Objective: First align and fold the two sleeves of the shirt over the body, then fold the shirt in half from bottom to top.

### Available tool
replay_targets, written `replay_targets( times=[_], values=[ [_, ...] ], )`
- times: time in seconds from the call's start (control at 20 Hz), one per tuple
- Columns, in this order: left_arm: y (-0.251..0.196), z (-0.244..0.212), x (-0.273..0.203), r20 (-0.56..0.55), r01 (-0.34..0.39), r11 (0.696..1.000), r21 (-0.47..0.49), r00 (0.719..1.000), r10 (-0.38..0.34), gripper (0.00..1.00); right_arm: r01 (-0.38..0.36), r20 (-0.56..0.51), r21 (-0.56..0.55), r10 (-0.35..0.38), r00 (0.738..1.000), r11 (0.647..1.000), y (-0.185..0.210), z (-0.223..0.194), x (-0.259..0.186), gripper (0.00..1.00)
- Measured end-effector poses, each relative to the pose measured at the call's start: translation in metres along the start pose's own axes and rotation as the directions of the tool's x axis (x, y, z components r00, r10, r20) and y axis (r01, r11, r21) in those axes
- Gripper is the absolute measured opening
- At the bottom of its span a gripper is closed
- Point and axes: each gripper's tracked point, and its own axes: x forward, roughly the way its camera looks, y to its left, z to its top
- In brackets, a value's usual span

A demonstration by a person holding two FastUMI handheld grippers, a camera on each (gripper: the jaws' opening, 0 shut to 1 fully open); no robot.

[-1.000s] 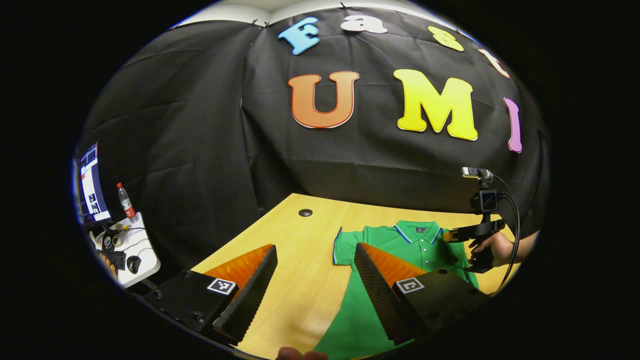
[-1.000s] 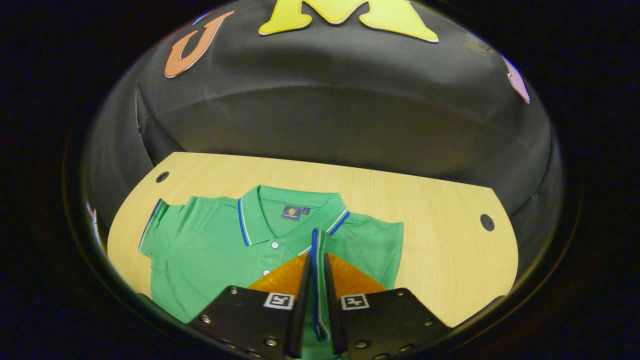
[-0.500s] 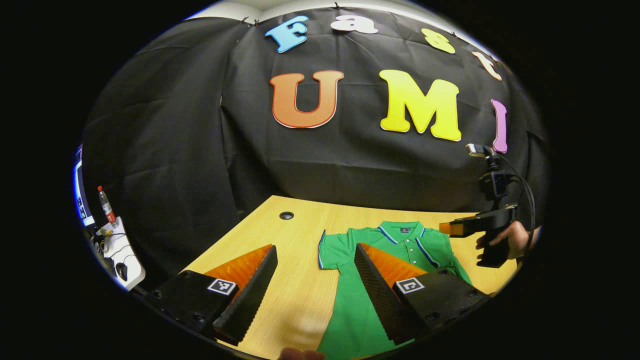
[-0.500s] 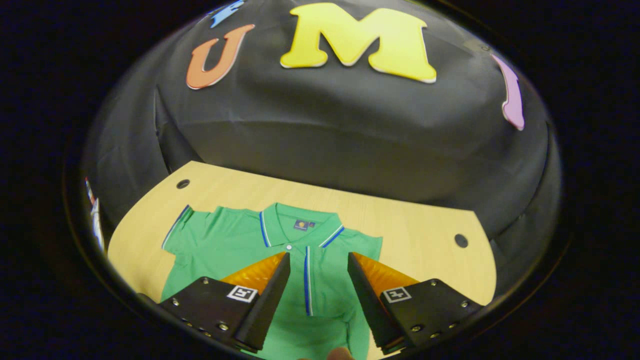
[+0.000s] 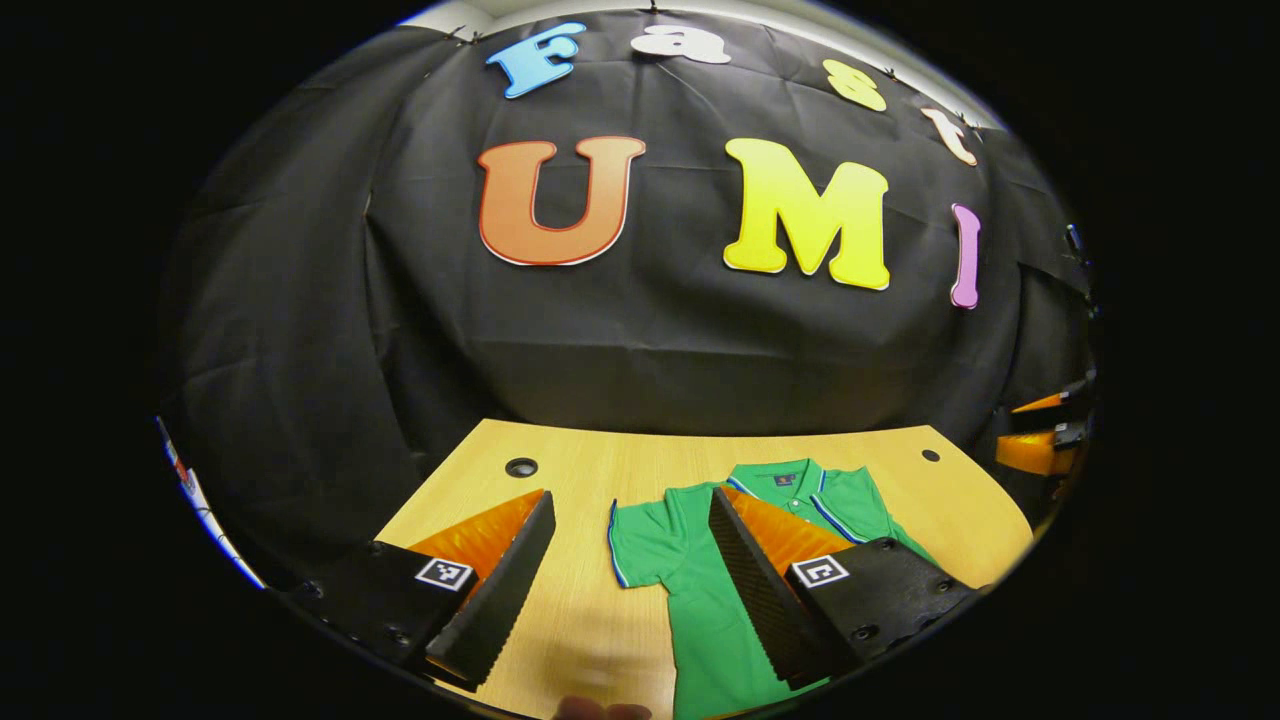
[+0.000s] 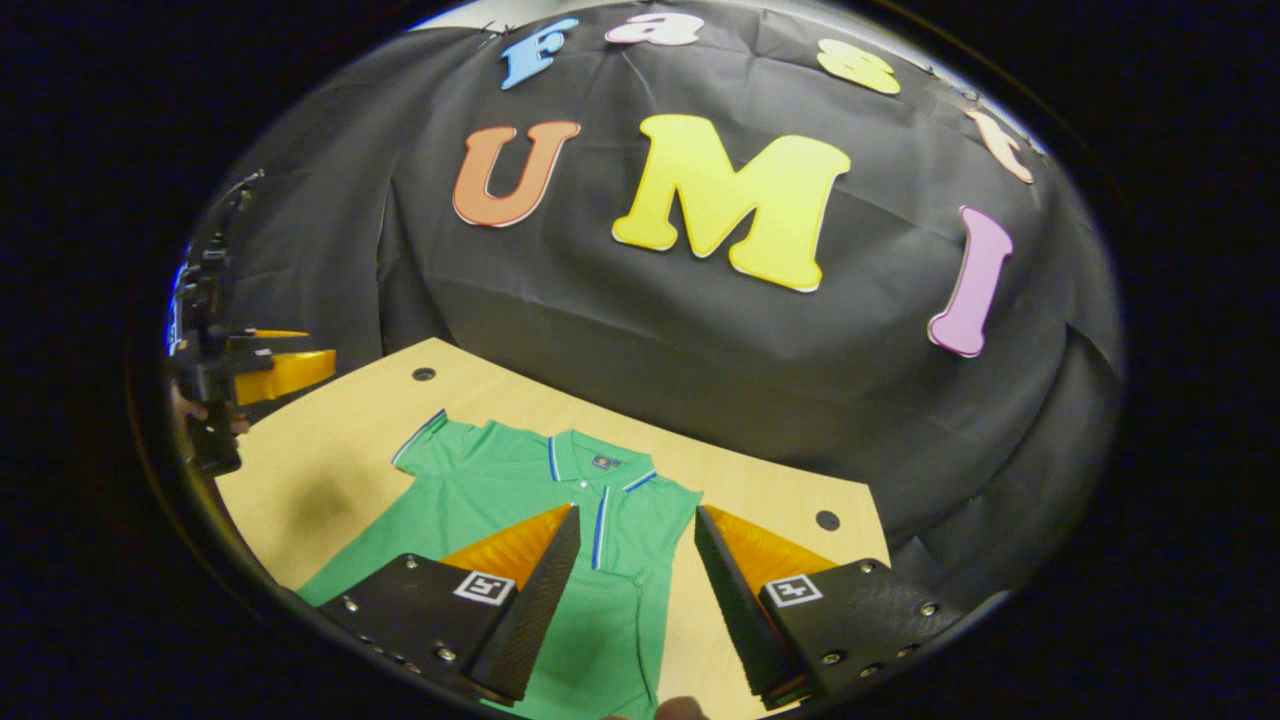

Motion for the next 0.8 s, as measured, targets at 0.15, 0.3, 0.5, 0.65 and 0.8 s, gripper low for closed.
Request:
replay_targets(
  times=[0.15,0.3,0.5,0.65,0.8],
  values=[
    [0.0,-0.011,0.019,-0.031,0.037,0.997,-0.065,0.999,-0.039,0.99,0.025,-0.01,0.055,-0.024,1.0,0.998,-0.01,-0.004,-0.033,0.76],
    [0.007,-0.024,0.042,-0.06,0.053,0.988,-0.145,0.996,-0.062,0.99,0.059,-0.013,0.107,-0.058,0.998,0.993,-0.023,-0.003,-0.056,0.77],
    [0.018,-0.046,0.081,-0.115,0.065,0.981,-0.182,0.99,-0.087,0.98,0.119,-0.017,0.125,-0.118,0.993,0.985,-0.049,-0.006,-0.08,0.76],
    [0.021,-0.069,0.111,-0.168,0.075,0.982,-0.172,0.98,-0.105,0.97,0.152,-0.049,0.131,-0.147,0.988,0.98,-0.065,-0.017,-0.087,0.77],
    [0.017,-0.098,0.134,-0.224,0.099,0.979,-0.178,0.965,-0.139,0.98,0.187,-0.074,0.138,-0.178,0.981,0.973,-0.075,-0.026,-0.096,0.76]
  ],
)
